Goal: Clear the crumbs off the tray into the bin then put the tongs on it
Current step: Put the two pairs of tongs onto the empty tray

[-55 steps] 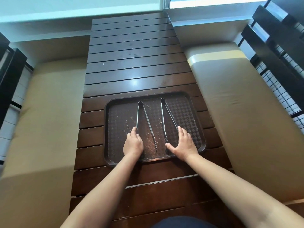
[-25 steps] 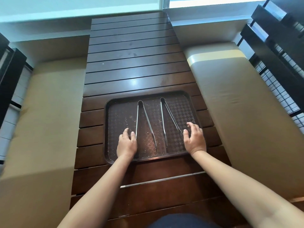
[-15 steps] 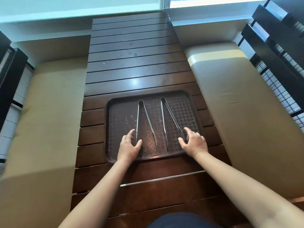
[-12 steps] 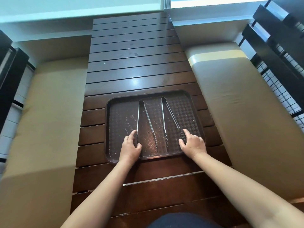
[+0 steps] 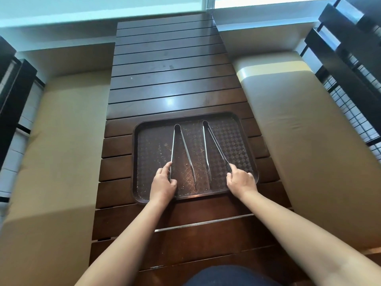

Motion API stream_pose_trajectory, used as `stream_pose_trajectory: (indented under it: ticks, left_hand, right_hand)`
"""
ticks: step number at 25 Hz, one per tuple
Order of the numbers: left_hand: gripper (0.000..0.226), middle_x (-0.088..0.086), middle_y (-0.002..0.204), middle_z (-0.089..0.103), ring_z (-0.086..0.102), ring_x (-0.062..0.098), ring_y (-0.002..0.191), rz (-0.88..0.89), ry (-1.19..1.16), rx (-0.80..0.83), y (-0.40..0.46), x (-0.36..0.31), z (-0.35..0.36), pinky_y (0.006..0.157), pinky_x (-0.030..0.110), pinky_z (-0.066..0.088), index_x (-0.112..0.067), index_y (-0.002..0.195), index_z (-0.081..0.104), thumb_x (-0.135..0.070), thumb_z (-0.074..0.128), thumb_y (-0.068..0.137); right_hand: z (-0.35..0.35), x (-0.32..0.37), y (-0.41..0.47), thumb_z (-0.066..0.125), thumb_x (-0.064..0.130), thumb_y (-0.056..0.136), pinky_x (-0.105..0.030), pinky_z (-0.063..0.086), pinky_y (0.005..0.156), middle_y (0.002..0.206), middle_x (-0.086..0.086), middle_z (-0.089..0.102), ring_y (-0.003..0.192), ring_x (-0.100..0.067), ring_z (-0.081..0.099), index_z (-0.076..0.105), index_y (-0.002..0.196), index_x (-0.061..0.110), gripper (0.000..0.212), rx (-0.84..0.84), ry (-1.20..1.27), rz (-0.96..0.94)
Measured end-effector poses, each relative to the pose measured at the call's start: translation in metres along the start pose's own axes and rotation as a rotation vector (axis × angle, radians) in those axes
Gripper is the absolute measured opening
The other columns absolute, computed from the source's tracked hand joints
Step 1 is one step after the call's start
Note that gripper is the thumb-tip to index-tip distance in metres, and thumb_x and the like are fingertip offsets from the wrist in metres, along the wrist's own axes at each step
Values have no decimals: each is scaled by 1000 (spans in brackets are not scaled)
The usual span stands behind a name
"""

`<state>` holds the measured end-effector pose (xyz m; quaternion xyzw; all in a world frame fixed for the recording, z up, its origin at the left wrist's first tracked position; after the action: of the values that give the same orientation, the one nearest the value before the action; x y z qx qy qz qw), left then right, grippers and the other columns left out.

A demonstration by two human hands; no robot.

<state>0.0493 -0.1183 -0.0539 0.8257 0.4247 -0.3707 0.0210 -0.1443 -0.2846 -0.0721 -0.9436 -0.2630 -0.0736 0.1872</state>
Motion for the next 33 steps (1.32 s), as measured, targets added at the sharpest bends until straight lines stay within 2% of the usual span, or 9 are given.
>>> stream_pose_trajectory:
  ticks: [23,26,28,30,33]
  left_hand:
    - [60,8,120,53,57,24,99,-6,9,0,-1,1,2,88,29,44,-22,140,41,-3,50,84]
    - [59,8,119,53,57,25,100,-11,4,12,-1,2,3,88,31,45,-23,140,40,-8,52,85]
    - [57,5,123,49,56,24,106,-26,31,8,-2,3,2,87,33,46,-26,141,37,-23,55,88]
    - [55,3,131,44,53,23,115,-67,68,-17,-2,9,-2,87,36,46,-28,142,34,-40,51,91]
    - [49,8,137,41,50,27,120,-122,34,-87,0,21,-12,91,38,43,-25,141,38,-43,41,95]
  right_hand:
    - [2,-2,-1,33,24,97,-39,35,97,118,-13,63,109,-30,57,37,139,13,43,15,46,20]
    - [0,-1,-3,34,28,97,-38,34,97,119,-11,63,110,-29,56,36,140,14,45,5,40,13]
    - [-4,-2,-5,35,40,96,-38,35,96,119,-10,63,110,-28,57,36,140,17,51,-32,2,8]
    - [-8,-7,-7,27,55,90,-38,37,92,115,-8,65,108,-28,59,38,139,18,63,-81,-15,6]
    - [-20,-15,-9,7,63,73,-38,40,85,105,-8,68,99,-31,60,48,131,15,86,-196,123,29]
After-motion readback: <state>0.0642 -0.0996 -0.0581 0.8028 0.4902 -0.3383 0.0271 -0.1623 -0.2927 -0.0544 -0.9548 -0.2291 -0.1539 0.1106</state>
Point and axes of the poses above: each hand's wrist, its own y-axis towards the middle knuckle, its own z-axis out of the palm, x = y × z, the point moved 7 cm from there along y, towards the middle knuckle
